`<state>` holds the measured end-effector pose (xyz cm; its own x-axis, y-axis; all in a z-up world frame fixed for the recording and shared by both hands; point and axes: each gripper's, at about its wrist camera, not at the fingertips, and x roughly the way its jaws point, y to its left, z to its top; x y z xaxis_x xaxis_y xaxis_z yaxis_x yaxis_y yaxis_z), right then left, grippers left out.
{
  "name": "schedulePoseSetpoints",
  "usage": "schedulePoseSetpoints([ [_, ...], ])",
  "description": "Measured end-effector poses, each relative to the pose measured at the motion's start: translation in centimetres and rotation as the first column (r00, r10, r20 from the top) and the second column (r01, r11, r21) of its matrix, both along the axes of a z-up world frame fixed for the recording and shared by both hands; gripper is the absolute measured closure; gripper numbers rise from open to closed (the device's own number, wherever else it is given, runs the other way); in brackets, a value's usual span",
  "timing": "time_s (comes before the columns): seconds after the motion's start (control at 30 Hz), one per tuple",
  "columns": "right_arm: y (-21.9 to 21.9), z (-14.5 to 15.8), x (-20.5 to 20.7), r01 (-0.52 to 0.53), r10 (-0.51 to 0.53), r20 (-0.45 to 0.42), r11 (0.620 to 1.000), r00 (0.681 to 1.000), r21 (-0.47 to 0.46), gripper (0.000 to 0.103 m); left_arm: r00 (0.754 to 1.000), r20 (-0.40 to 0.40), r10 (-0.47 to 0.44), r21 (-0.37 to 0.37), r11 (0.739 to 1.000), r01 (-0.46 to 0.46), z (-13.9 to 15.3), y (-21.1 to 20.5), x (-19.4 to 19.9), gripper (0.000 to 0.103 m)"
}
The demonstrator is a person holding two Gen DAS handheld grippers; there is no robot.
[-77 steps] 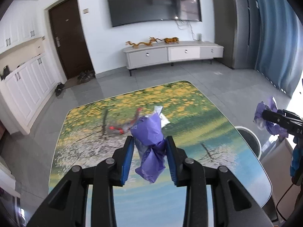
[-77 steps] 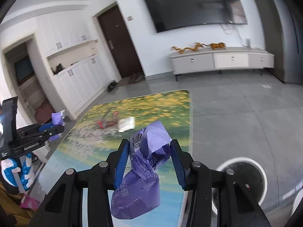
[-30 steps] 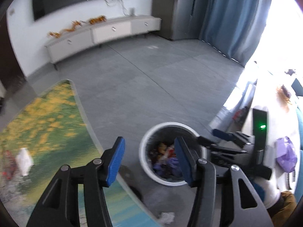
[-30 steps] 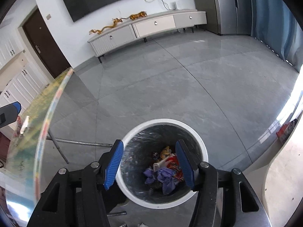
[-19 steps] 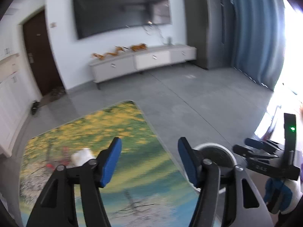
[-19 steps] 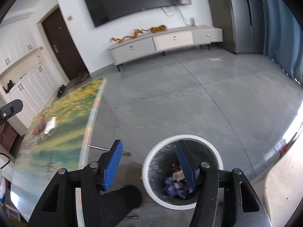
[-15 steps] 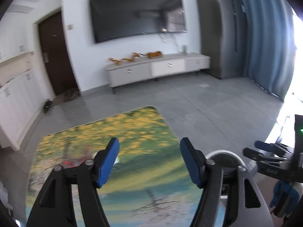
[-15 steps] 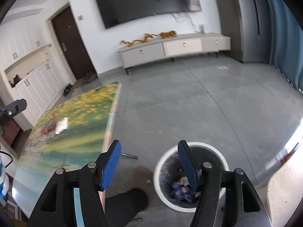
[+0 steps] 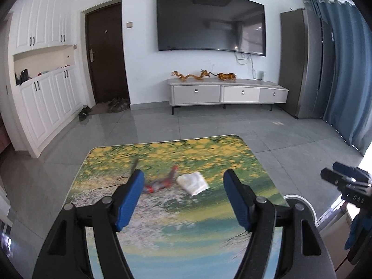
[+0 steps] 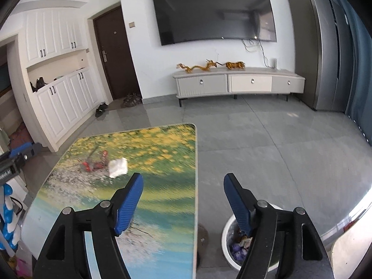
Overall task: Collect trash
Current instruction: 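Move both tools back over the table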
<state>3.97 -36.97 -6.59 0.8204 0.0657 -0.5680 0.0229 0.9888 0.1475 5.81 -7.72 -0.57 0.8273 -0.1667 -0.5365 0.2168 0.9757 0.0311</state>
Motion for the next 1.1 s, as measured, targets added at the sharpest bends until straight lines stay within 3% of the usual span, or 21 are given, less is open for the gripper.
schedulePoseSetpoints([
  [0.53, 7.9, 1.6, 2.2, -0.05, 0.048, -0.015, 0.995, 0.999, -0.086, 0.023, 0.986, 0.021, 0.164, -0.039, 0.986, -0.163, -1.0, 10.9, -0.7, 0.034],
  [1.1, 15.8, -0.5, 5.7, -0.114, 0.093, -0.134, 0.98, 0.987, -0.16, 0.023, 0.971, -0.068, 0.227, -0.151, 0.96, -0.235, -4.6, 19.5, 1.6, 0.034],
])
